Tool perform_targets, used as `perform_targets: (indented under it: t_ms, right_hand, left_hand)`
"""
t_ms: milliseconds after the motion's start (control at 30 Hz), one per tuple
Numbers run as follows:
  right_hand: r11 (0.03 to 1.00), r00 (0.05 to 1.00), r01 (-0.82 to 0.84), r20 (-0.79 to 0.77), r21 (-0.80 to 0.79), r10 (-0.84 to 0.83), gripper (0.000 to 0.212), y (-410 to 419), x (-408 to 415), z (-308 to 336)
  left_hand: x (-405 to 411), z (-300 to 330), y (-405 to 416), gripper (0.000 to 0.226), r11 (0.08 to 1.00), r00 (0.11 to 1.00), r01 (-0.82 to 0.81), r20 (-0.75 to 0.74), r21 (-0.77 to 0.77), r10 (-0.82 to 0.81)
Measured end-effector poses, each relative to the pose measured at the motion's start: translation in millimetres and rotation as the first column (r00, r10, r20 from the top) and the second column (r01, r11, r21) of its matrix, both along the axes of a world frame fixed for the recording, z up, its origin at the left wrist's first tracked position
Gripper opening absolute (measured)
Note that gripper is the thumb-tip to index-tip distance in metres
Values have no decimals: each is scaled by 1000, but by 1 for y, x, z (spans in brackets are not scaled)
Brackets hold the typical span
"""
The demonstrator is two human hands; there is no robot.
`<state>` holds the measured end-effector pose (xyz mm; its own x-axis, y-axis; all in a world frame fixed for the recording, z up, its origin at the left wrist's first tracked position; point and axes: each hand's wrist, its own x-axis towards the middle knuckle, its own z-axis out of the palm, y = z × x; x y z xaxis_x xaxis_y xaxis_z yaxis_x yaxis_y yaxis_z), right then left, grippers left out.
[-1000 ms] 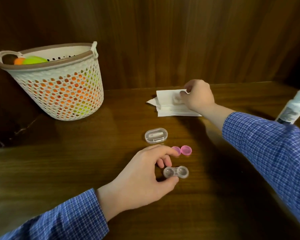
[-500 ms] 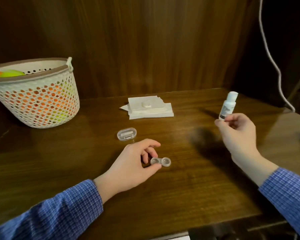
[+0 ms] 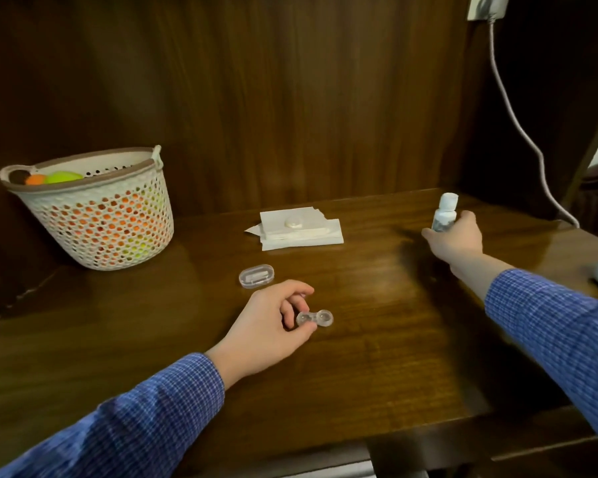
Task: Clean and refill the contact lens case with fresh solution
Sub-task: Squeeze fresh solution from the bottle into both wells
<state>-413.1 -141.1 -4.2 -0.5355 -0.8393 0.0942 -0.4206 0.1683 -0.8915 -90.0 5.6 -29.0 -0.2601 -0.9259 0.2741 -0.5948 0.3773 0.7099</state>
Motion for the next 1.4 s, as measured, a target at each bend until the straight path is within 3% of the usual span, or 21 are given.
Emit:
perform_targets:
  t_ms: [133, 267, 400, 500, 600, 767, 933, 1233, 1400]
  right_hand:
    - [996, 995, -55, -82, -72, 49, 50, -5, 7, -7]
    - [928, 945, -326, -99, -180, 312, 36, 19, 49, -2]
    - [768, 797, -603, -205, -216, 568, 25, 49, 101, 4]
    - [646, 685, -726, -322, -234, 653, 18, 68, 124, 9]
    - [536, 568, -822, -347, -190, 747, 18, 81, 132, 13]
    - [338, 349, -936, -345, -92, 871, 19, 96, 128, 10]
    - [341, 310, -940, -419, -1, 854, 22, 100, 126, 11]
    - [349, 307, -937, -400, 33, 863, 21, 106, 129, 12]
    - [365, 325, -930, -376, 37, 868, 26, 109, 130, 8]
  left_hand:
    - [1, -2, -2, 49, 999, 999, -29, 30, -31, 30]
    - [1, -3, -2, 50, 999, 998, -43, 49, -28, 44]
    - [1, 0, -1, 58, 995, 997, -79, 12, -68, 80]
    - [6, 3, 0, 46, 975, 958, -195, -234, -107, 166]
    - [7, 14, 1, 30, 957, 902, -223, -411, -188, 130]
    - [0, 25, 4, 34, 931, 936, -98, -351, -351, -34]
    - [-1, 22, 8, 33, 941, 957, -68, -288, -332, -32]
    - [-2, 28, 8, 37, 897, 991, -99, -129, -431, 47]
    - [-1, 27, 7, 37, 903, 992, -96, -114, -419, 52]
